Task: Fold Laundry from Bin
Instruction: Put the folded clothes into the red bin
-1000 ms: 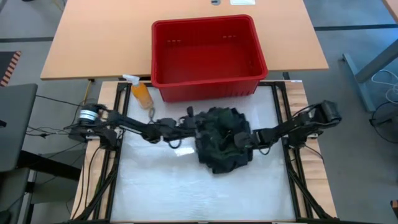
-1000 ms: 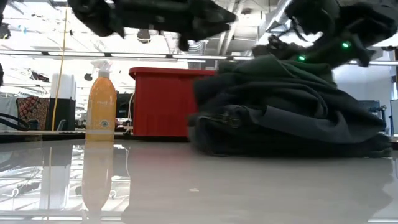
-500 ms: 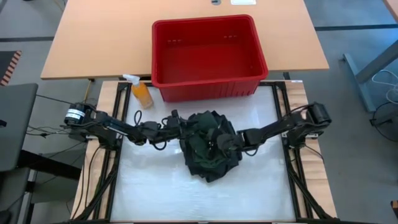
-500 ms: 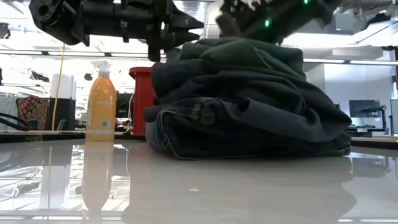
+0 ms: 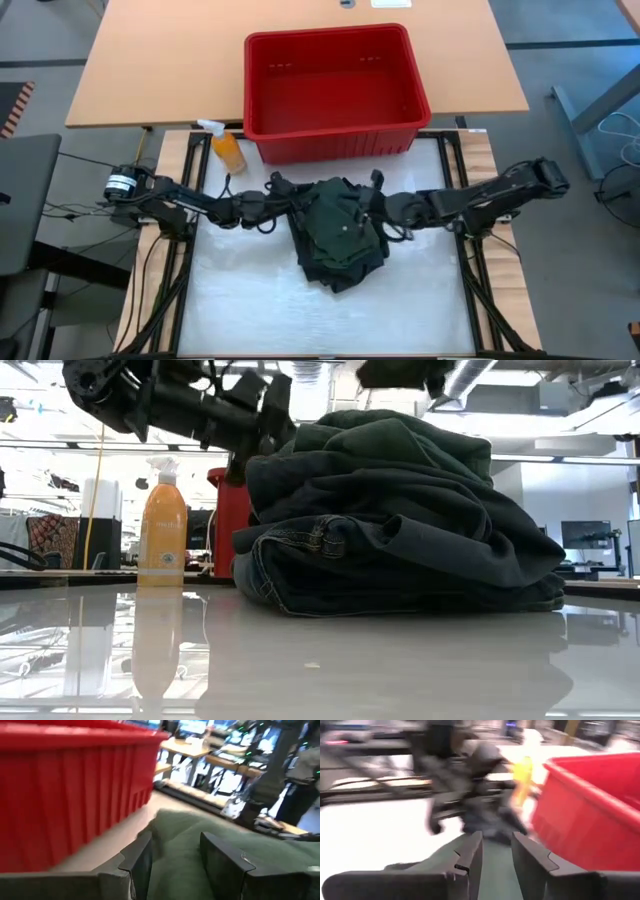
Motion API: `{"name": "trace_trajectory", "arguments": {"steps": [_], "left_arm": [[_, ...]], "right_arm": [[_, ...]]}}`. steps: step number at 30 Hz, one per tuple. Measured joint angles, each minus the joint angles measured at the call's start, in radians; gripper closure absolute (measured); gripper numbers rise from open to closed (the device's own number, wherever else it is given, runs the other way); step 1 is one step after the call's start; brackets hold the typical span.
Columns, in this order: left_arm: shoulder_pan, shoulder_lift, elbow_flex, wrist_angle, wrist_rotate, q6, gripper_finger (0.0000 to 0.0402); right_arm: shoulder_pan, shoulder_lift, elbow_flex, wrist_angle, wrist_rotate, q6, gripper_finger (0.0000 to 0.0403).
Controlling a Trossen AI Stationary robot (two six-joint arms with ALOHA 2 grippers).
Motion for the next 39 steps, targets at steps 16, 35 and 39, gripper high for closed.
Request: {"name": "trace_trajectory", "arguments": {"steps": [16,35,39], "left_arm": [[0.03,0.003,0.001,-0.197,-0.029,-0.118,0.0248],[0.022,0.251,0.001,-0.041,-0.147,-0.183,0.0248],[0.021,0.108,-0.001,-0.062,-0.173,-0.041,0.0248]], "right_arm": [[0.03,0.437,-0.389,0.957,-0.214,-0.185,0.029],[0.078,0.374,-0.392,0.926,-0.212,-0.248,0.0292],[0.088,0.251,-0.392,0.88,-0.218,-0.286,0.0292]]}}
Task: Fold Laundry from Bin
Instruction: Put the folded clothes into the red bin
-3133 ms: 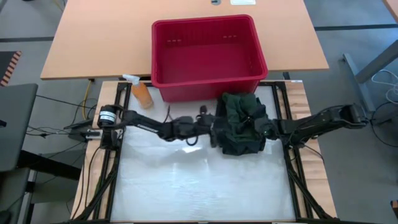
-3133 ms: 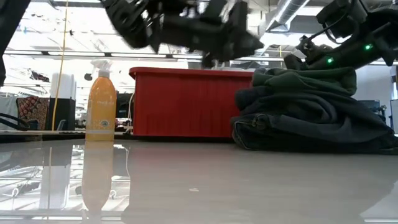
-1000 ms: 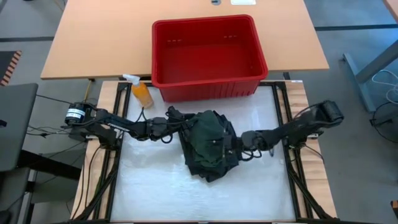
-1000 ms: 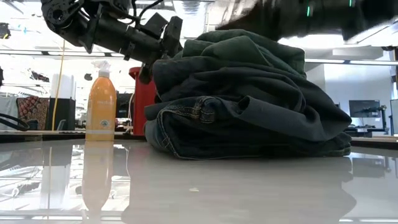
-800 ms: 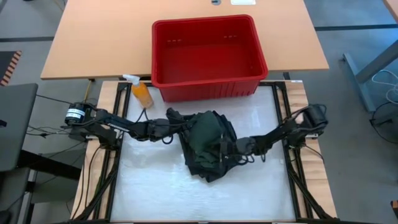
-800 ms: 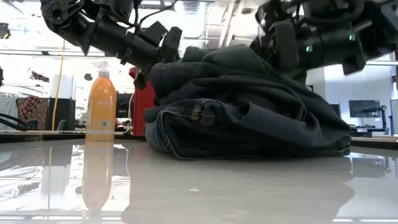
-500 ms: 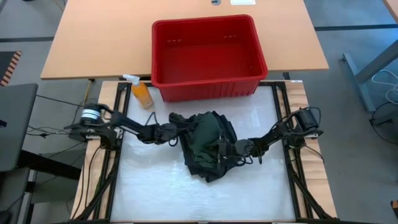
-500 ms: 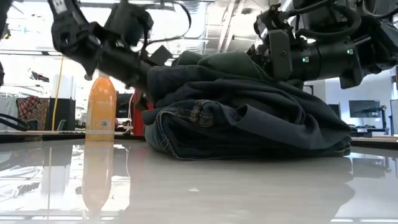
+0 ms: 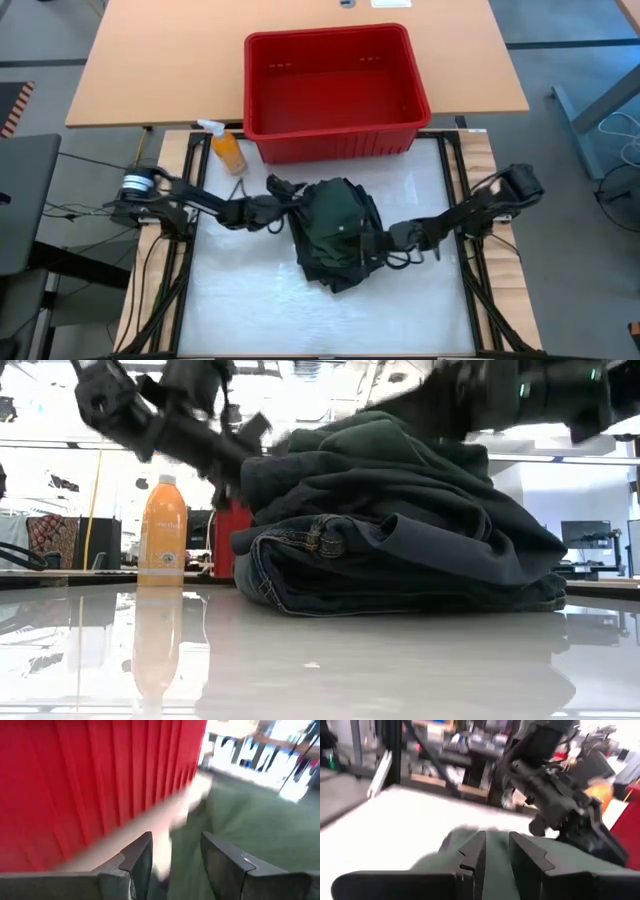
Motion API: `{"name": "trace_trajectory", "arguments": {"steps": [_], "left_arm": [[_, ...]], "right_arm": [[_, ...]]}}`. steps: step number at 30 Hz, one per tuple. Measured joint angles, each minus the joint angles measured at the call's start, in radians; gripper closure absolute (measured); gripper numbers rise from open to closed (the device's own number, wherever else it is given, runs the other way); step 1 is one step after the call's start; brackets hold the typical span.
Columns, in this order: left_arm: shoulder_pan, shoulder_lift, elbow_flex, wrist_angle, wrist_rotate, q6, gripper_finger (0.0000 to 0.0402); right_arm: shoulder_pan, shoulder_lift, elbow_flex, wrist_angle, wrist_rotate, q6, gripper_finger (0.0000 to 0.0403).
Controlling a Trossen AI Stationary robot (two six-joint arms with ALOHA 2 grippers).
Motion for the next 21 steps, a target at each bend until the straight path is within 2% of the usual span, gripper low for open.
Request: {"name": "trace_trajectory", "arguments": {"steps": [5,8,13,18,21], "left_arm": [[-0.03,-0.226,0.001,-0.051,-0.012,0.151,0.0248],[-0.057,-0.356,0.001,-0.14,-0.014,0.173,0.0248],[-0.11,-0.512,0.002,-0.347,-0.014,0.036,0.0248],[-0.168,-0.542,0.002,-0.494,-0.001,-0.136,0.0248],[-0.174,-0.543,0.002,-0.547,0.135,-0.271,0.0248]], "right_arm": [[0.007,-0.159,0.0,-0.03,0.001,-0.012,0.0292],[0.007,-0.256,0.0,-0.087,0.001,0.001,0.0292],[-0.023,-0.405,0.001,-0.276,0.024,0.158,0.0282],[-0.084,-0.522,0.001,-0.544,0.04,0.345,0.0244],[-0.136,-0.601,0.002,-0.74,0.03,0.546,0.0211]]}}
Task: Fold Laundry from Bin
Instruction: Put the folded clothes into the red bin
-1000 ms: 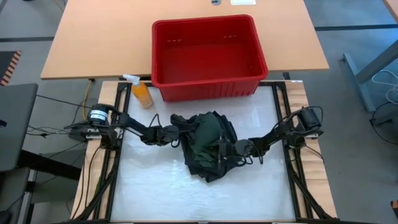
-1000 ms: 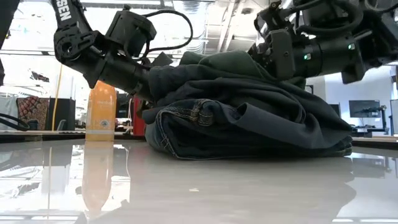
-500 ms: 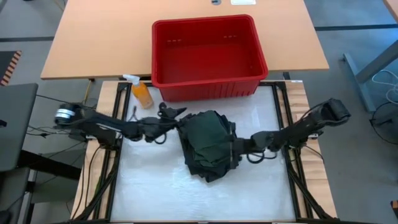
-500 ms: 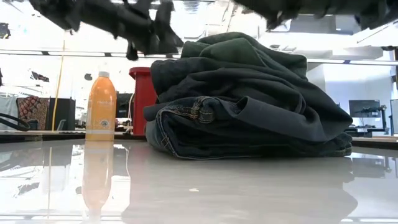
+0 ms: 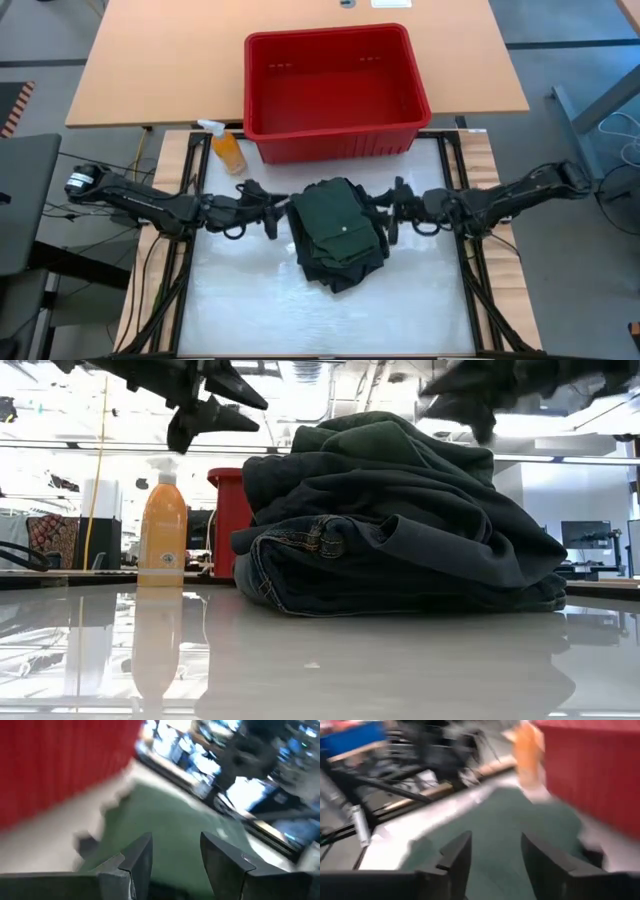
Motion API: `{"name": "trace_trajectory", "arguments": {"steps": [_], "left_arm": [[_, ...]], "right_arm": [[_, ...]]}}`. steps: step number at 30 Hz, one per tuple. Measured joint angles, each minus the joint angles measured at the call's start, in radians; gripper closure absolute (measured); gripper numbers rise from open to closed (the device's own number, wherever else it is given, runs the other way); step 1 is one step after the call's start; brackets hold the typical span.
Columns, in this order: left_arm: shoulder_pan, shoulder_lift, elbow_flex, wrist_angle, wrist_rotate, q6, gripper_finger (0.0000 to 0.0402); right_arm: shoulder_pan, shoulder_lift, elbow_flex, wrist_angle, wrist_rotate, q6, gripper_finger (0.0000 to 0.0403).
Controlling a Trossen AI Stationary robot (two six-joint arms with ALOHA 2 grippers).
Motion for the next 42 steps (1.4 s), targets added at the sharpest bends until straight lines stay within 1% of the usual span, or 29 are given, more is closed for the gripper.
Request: {"name": "trace_trajectory", "arguments": {"steps": [2,4,8,11,14,17,19,22,24,27,30,33,35,38,42], "left_arm": [[0.0,0.0,0.0,-0.05,0.084,-0.08,0.0248],[0.0,0.0,0.0,-0.097,0.133,-0.135,0.0248],[0.0,0.0,0.0,-0.206,0.146,-0.223,0.0248],[0.0,0.0,-0.001,-0.312,0.149,-0.378,0.0248],[0.001,0.0,-0.034,-0.38,0.211,-0.512,0.0243],[-0.005,0.0,-0.091,-0.363,0.269,-0.623,0.0226],[-0.011,0.0,-0.138,-0.327,0.281,-0.683,0.021],[-0.014,0.001,-0.219,-0.228,0.263,-0.745,0.0184],[-0.014,0.011,-0.268,-0.13,0.239,-0.761,0.0168],[-0.015,0.057,-0.307,-0.016,0.22,-0.769,0.0151],[-0.015,0.143,-0.308,0.064,0.207,-0.771,0.0145],[-0.012,0.25,-0.308,0.193,0.202,-0.76,0.0145],[-0.008,0.326,-0.308,0.299,0.205,-0.75,0.0145],[0.0,0.435,-0.304,0.429,0.205,-0.748,0.0145],[0.002,0.543,-0.255,0.474,0.184,-0.731,0.0145]], "right_arm": [[-0.038,-0.052,0.0,-0.142,-0.003,0.127,0.0186],[-0.075,-0.104,0.0,-0.286,-0.003,0.22,0.0161],[-0.134,-0.164,0.0,-0.477,0.001,0.354,0.0128],[-0.159,-0.164,0.0,-0.551,0.001,0.446,0.0119],[-0.168,-0.134,0.0,-0.614,0.002,0.509,0.0117],[-0.168,-0.094,0.0,-0.666,0.001,0.525,0.0117],[-0.168,-0.07,-0.002,-0.688,0.001,0.528,0.0117],[-0.175,-0.055,-0.047,-0.647,-0.002,0.549,0.0116],[-0.195,-0.054,-0.097,-0.618,-0.033,0.571,0.0116],[-0.228,-0.064,-0.194,-0.545,-0.088,0.621,0.0116],[-0.242,-0.069,-0.285,-0.376,-0.144,0.662,0.0116],[-0.232,-0.068,-0.348,-0.244,-0.179,0.704,0.0116],[-0.22,-0.068,-0.375,-0.208,-0.178,0.739,0.0116],[-0.202,-0.067,-0.403,-0.2,-0.156,0.792,0.0116],[-0.167,-0.045,-0.407,-0.137,-0.133,0.813,0.0116]]}}
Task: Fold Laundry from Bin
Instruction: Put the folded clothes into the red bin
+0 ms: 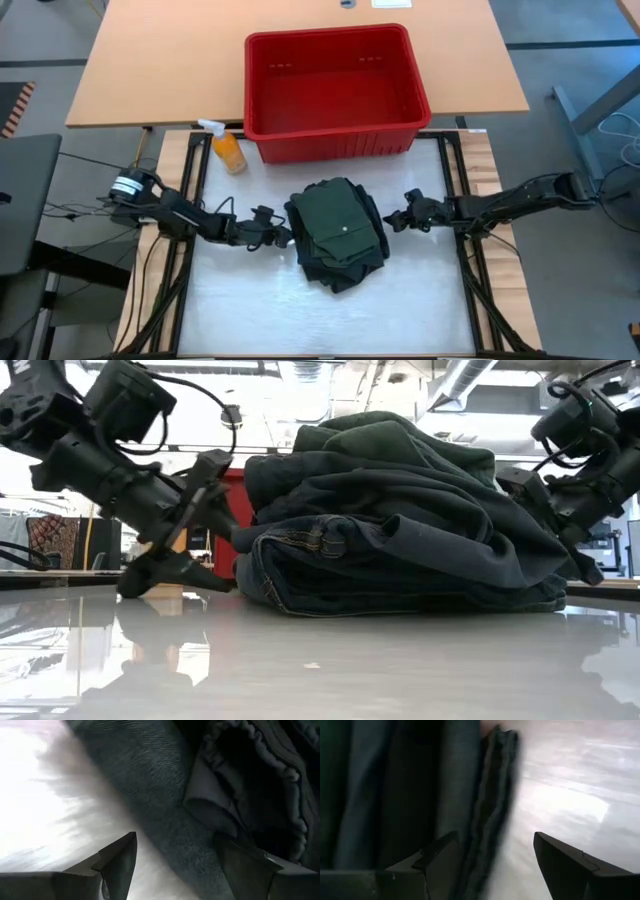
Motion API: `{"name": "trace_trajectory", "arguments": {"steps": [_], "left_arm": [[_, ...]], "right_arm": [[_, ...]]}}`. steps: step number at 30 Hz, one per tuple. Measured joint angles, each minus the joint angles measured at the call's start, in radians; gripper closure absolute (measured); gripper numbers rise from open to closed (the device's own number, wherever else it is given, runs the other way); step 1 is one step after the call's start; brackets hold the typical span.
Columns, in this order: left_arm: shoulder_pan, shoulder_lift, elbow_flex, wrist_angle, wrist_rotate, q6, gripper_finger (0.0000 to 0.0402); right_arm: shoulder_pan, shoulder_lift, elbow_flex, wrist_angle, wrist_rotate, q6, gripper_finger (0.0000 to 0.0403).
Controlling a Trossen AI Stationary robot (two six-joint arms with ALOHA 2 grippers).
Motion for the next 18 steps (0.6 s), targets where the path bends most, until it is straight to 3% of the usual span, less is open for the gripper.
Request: {"name": "trace_trajectory", "arguments": {"steps": [6,10,13,18], "left_arm": [[0.009,0.053,0.114,-0.075,0.022,0.095,0.0145],[0.022,0.058,0.193,-0.251,0.02,0.058,0.0145],[0.027,0.06,0.214,-0.265,0.0,0.09,0.0145],[0.04,0.063,0.238,-0.28,-0.055,0.144,0.0152]], "right_arm": [[0.033,0.167,0.0,0.142,0.025,0.054,0.0117],[0.055,0.353,0.005,0.358,0.031,0.055,0.0117],[0.082,0.483,0.03,0.512,0.04,0.03,0.0119],[0.13,0.613,0.099,0.644,-0.022,-0.003,0.0161]]}}
